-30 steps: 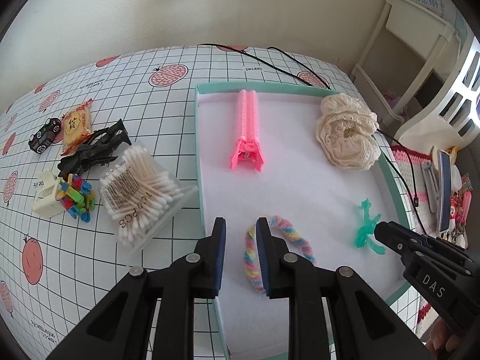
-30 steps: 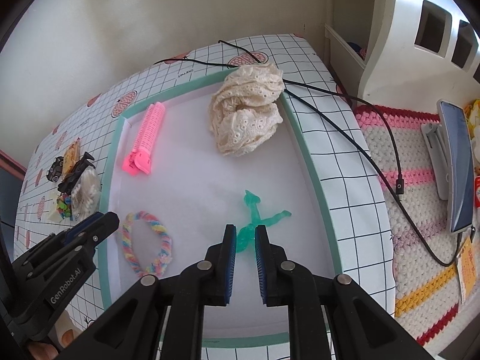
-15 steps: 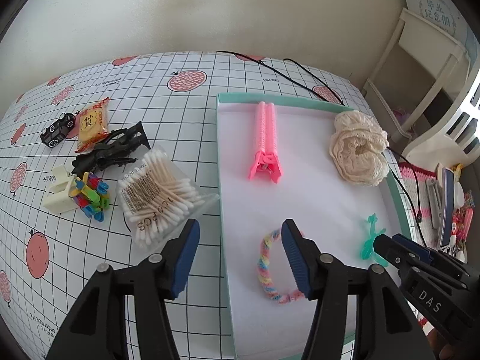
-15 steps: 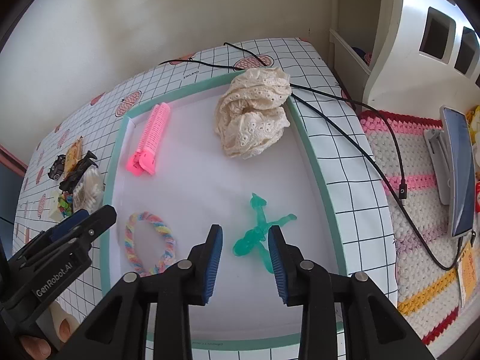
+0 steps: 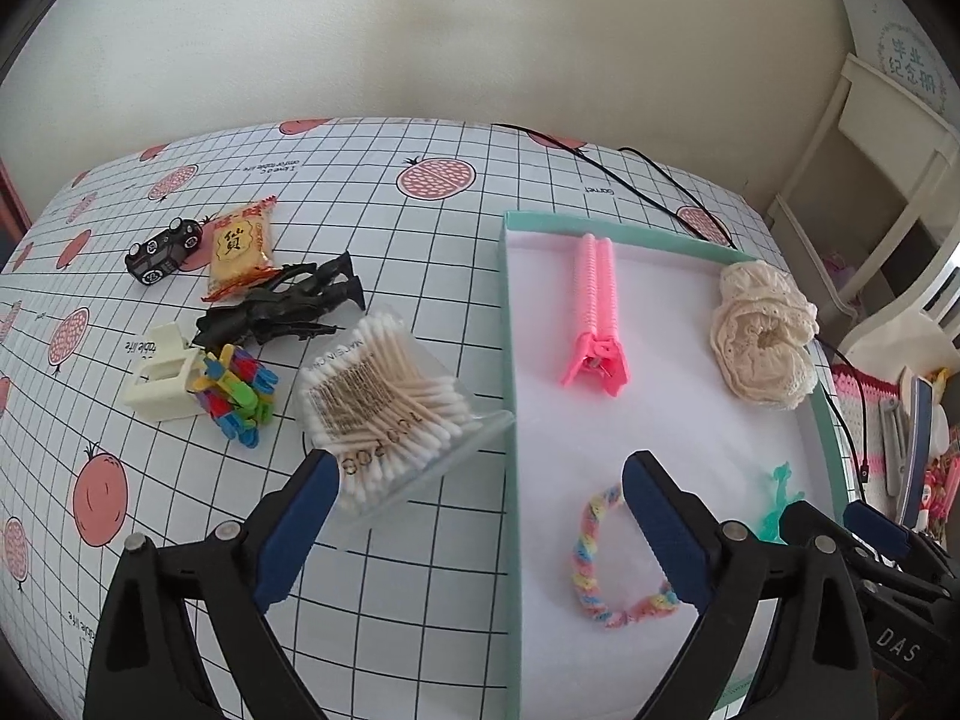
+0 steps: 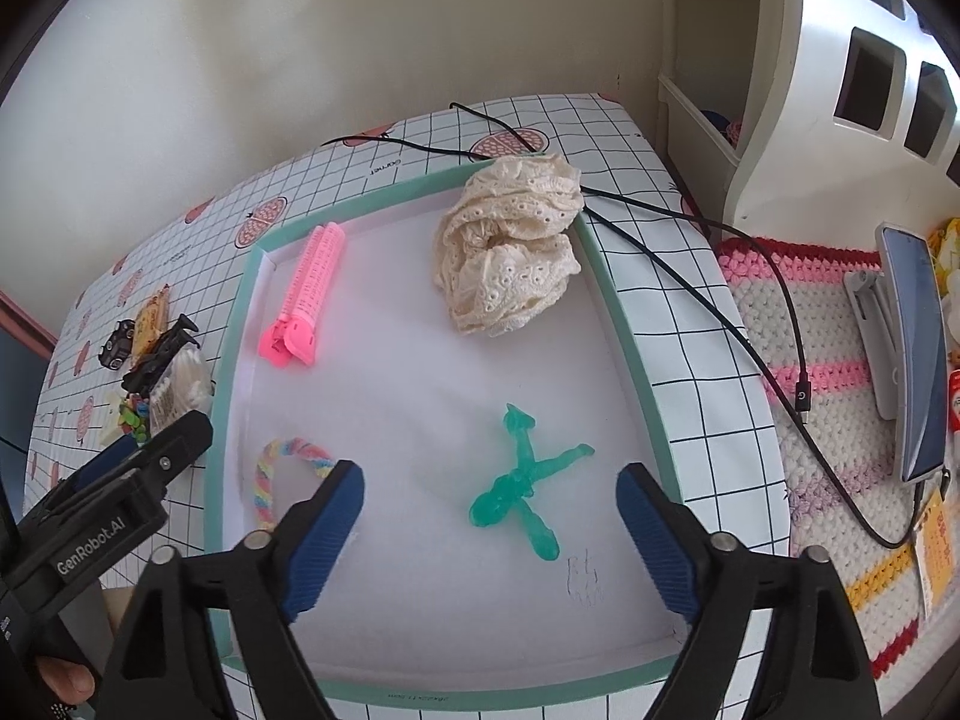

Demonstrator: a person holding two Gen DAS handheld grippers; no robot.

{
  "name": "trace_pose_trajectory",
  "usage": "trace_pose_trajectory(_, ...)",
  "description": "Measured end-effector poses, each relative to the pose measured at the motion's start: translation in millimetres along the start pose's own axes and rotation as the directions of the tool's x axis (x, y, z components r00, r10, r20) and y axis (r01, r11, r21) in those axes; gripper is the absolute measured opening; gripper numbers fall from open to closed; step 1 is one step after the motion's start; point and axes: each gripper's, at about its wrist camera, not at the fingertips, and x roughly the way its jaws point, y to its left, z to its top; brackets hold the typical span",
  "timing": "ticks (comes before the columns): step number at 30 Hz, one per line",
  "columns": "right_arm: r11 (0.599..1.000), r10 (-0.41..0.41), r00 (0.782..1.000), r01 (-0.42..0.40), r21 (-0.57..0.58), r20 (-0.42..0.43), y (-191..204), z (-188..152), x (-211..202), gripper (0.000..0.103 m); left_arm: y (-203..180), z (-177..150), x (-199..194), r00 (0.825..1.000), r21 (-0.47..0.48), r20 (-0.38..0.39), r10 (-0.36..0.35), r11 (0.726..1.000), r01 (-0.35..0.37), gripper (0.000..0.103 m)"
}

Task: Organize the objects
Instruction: 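Lower the green figure onto the tray and open the right tool, then move the left tool to the cream hair clip while the right tool moves to the cotton-swab bag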

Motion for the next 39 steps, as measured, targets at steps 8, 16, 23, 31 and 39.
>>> trace_pose_trajectory(8,1.0,-0.003,1.0,0.003,-0.002,0.012,2,1,-1,0.101,4,0,-1,1.0,0.002,0.006,0.013,1.0,-0.013,0.103)
trace_pose_trajectory(16,1.0,-0.001,1.0,0.001,-0.002,0.019,4,2,-2,0.103,7,1,-1,1.0,-0.001,0.012,0.014,1.0,-0.014,0.103)
trace_pose_trajectory(23,1.0,0.0,1.0,0.0,-0.006,0.02,7,3,-3,0.103,13,3,-3,1.0,-0.002,0.008,0.006,1.0,-0.006,0.103)
trace_pose_trajectory(31,0.999,0.025,0.997,-0.024,-0.023,0.068,27,8,-16,0.103,32,12,-20,0.999,-0.017,0.04,-0.016,1.0,0.017,0.103)
trace_pose_trajectory(39,0.992,0.096,0.993,-0.089,-0.089,0.07,81,12,-14,0.103,90,23,-36,0.997,-0.082,0.07,0.022,0.997,-0.017,0.103)
